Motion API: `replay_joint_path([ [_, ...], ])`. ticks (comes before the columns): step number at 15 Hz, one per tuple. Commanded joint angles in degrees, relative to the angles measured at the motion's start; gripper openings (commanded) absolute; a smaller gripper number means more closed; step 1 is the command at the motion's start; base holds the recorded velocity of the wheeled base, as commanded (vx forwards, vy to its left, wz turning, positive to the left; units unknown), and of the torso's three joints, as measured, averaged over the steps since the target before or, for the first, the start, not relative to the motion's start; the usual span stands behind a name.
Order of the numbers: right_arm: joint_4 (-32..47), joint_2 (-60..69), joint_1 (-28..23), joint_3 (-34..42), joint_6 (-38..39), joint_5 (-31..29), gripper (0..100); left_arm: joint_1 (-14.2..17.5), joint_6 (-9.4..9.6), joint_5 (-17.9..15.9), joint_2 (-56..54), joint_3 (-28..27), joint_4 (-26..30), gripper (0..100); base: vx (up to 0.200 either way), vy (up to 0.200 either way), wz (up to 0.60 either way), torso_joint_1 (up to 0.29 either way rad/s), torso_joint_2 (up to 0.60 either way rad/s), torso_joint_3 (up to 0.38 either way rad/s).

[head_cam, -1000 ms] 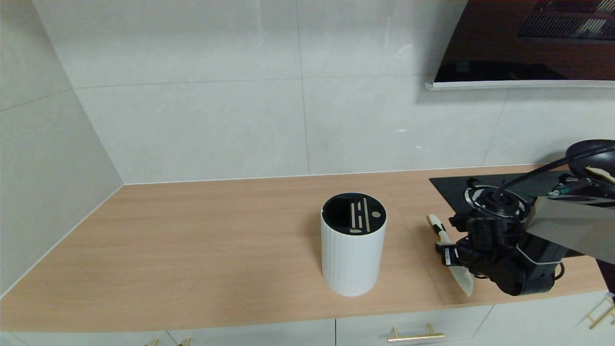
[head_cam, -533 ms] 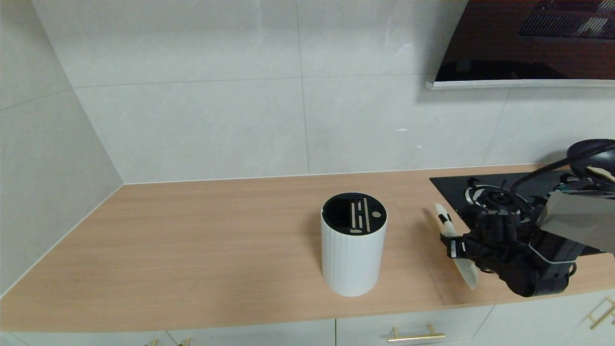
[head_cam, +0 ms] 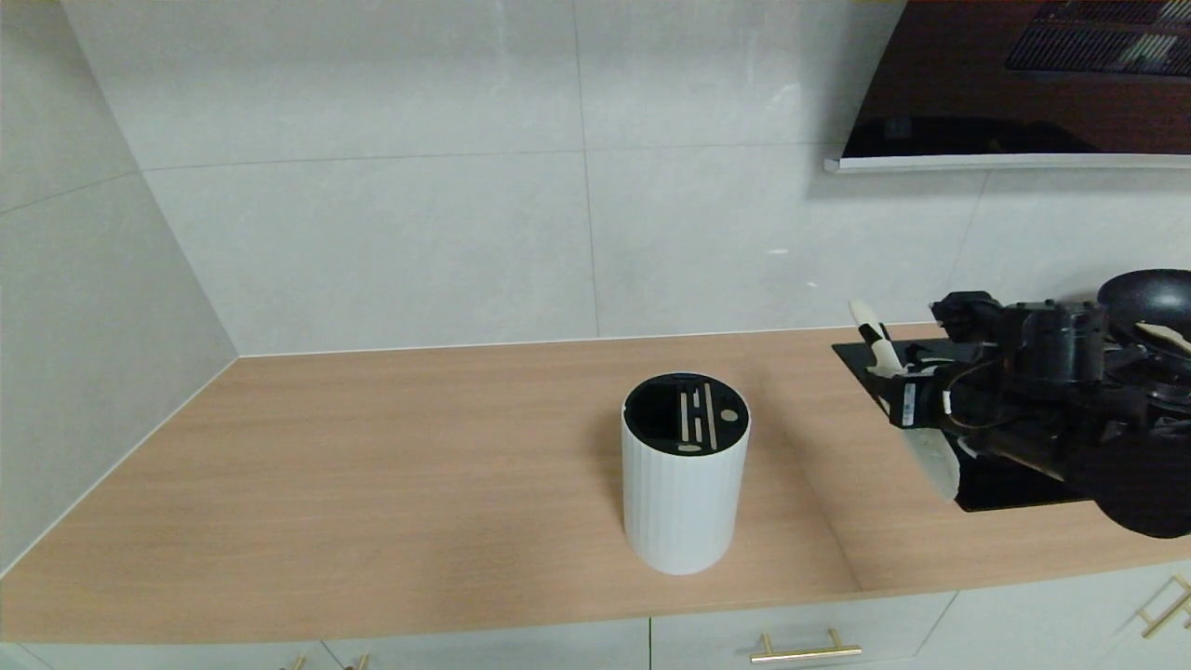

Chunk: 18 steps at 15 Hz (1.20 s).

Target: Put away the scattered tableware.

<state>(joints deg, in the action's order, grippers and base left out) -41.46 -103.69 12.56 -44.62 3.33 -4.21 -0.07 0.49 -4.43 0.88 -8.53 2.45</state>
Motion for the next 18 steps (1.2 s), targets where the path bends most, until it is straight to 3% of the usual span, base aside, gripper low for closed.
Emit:
replay_joint_path([
  [1, 11.14, 17.38, 9.15, -3.19, 0.63, -1.33, 0, -0.45, 0.65, -10.52, 10.64, -14.32, 5.72, 100, 0.0, 0.0, 0.0, 0.0, 0.0, 0.0],
  [2, 13.6, 19.23, 11.26, -3.99, 0.63, -1.33, 0, -0.45, 0.92, -14.47, 16.88, -17.83, 5.81, 100, 0.0, 0.0, 0.0, 0.0, 0.0, 0.0],
  [5, 16.06, 22.13, 19.96, -3.63, 1.24, -2.91, 0, -1.25, 1.18, -21.5, 36.65, -27.06, 5.55, 100, 0.0, 0.0, 0.0, 0.0, 0.0, 0.0],
  [6, 16.5, 22.22, 22.51, -3.55, 1.42, -4.41, 0, -2.39, 1.01, -22.21, 40.61, -29.17, 5.55, 100, 0.0, 0.0, 0.0, 0.0, 0.0, 0.0],
  [7, 17.03, 22.04, 26.29, -3.19, 1.51, -6.78, 0, -7.05, -0.75, -22.38, 46.14, -32.07, 5.46, 100, 0.0, 0.0, 0.0, 0.0, 0.0, 0.0],
  [8, 17.03, 21.6, 29.63, -2.76, 1.68, -7.66, 0, -12.32, -6.02, -22.38, 48.96, -33.83, 4.67, 100, 0.0, 0.0, 0.0, 0.0, 0.0, 0.0],
  [9, 17.03, 20.9, 31.56, -2.05, 2.03, -7.75, 0, -18.21, -13.14, -22.29, 50.8, -34.71, 2.82, 100, 0.0, 0.0, 0.0, 0.0, 0.0, 0.0],
  [10, 16.94, 19.76, 33.5, -1.88, 2.3, -7.75, 0, -22.87, -22.55, -22.38, 53.26, -36.38, -1.48, 100, 0.0, 0.0, 0.0, 0.0, 0.0, 0.0],
  [11, 16.76, 18.62, 34.9, -1.88, 2.74, -7.84, 0, -25.06, -29.4, -22.38, 55.9, -37.08, -6.14, 100, 0.0, 0.0, 0.0, 0.0, 0.0, 0.0],
  [12, 16.32, 17.3, 36.75, -2.23, 4.41, -8.63, 0, -26.03, -34.24, -22.73, 58.8, -37.43, -12.56, 100, 0.0, 0.0, 0.0, 0.0, 0.0, 0.0],
  [14, 14.83, 14.84, 40.18, -2.84, 8.1, -9.51, 0, -26.91, -39.77, -24.14, 65.39, -37.52, -19.94, 100, 0.0, 0.0, 0.0, 0.0, 0.0, 0.0],
  [16, 11.93, 11.58, 41.85, -3.11, 9.15, -11.0, 0, -29.55, -41.71, -25.37, 75.15, -39.63, -24.86, 100, 0.0, 0.0, 0.0, 0.0, 0.0, 0.0],
  [18, 6.83, 8.68, 42.81, -3.19, 10.03, -13.55, 0, -31.13, -42.06, -22.65, 79.98, -40.16, -26.44, 100, 0.0, 0.0, 0.0, 0.0, 0.0, 0.0],
])
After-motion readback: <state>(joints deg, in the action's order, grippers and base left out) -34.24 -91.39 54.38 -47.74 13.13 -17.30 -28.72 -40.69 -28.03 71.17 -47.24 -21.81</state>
